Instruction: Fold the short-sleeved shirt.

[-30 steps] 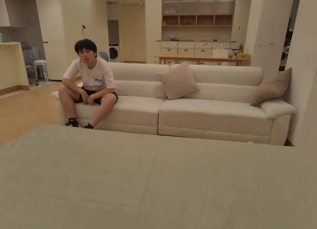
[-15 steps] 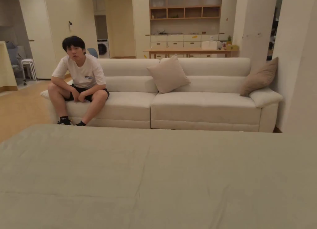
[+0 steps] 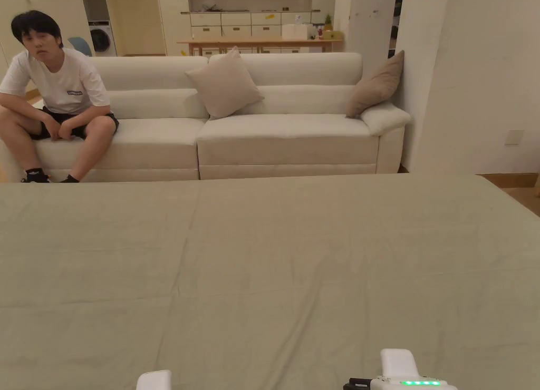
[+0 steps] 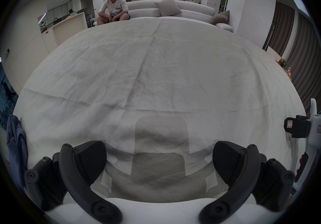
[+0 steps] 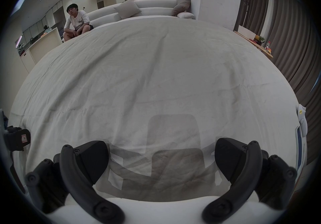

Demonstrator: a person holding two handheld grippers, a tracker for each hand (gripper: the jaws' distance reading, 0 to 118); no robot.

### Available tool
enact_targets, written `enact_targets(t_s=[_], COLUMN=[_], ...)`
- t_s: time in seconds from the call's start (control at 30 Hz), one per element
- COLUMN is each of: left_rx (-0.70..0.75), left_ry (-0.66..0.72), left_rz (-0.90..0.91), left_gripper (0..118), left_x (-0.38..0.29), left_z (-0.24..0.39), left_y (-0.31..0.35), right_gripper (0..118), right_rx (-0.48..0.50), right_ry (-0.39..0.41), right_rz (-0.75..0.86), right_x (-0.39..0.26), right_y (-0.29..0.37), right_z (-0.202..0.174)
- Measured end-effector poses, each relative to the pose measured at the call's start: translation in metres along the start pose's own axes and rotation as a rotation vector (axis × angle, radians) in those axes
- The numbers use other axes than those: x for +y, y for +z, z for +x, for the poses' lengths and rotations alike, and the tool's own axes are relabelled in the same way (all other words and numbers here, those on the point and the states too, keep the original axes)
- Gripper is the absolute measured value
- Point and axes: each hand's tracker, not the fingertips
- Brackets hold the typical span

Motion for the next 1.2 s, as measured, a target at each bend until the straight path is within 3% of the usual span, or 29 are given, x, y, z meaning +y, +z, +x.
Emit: enact_targets(t_s=[1.2], left_rx=[-0.001], left_ry=[0.001], left_rz=[-0.002], left_gripper=[118], left_x=[-0.002], left_z=[-0.001], left_y=[-0.006], right_gripper=[118], right_rx=[0.016], right_ry=[-0.005], right_rz=[-0.004], right_x=[0.0], right_y=[-0.003], right_z=[0.005])
